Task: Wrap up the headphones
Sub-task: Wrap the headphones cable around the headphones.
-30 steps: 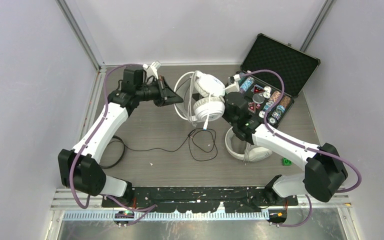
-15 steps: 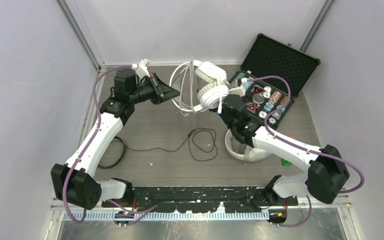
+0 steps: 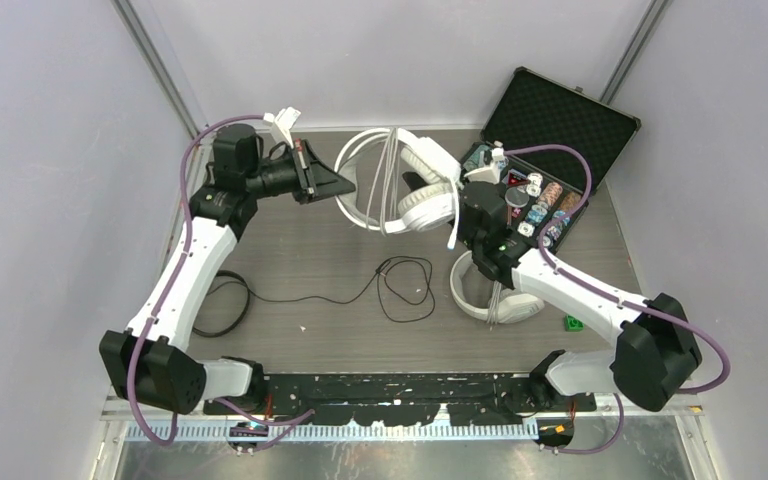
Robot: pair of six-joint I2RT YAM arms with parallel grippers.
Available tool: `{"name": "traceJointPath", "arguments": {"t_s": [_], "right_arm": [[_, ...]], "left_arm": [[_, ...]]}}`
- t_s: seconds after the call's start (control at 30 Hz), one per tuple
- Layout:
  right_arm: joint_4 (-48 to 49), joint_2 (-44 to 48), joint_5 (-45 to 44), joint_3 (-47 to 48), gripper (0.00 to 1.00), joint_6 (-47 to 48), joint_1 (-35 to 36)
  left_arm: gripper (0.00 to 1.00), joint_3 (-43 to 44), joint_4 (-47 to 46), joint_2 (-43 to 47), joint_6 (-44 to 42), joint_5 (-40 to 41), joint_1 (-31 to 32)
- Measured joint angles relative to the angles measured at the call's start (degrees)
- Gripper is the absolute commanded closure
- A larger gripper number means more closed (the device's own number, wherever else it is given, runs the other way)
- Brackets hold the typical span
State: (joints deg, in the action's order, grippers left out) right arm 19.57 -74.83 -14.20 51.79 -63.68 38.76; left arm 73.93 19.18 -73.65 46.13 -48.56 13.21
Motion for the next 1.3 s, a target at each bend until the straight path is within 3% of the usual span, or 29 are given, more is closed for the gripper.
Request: {"name": "traceJointPath", "arguments": {"t_s": [0.4,0.57,0.8,1.03,1.3], "right_arm": [[10.6,0.2,6.4,-0.4,1.0,1.9,-0.6],[14.1,-0.6,10.4,-0.6,1.0,4.0,-0.8],[14.3,-0.8,18.6,-0.6,1.0,10.6,-1.5],[10.4,-0.5,19.8,-0.8,1.0,13.7,-1.5],[6.0,3.5,18.2,-1.7,1.0,16.1,-1.4]], "left_arm": [[1.0,1.1,1.9,-1.8,-6.0,-9.8,-0.4],[1.0,4.0,9.1,-4.2,-14.2,-12.6,-0.4],[1.0,9.5,21.1,-5.9,-28.4,-9.9,-0.2],[1.0,12.2,28.3,-6.5,-38.7,-2.1,0.0],[1.0,12.4,28.6,-6.3,-44.6,-0.1,0.7]]}}
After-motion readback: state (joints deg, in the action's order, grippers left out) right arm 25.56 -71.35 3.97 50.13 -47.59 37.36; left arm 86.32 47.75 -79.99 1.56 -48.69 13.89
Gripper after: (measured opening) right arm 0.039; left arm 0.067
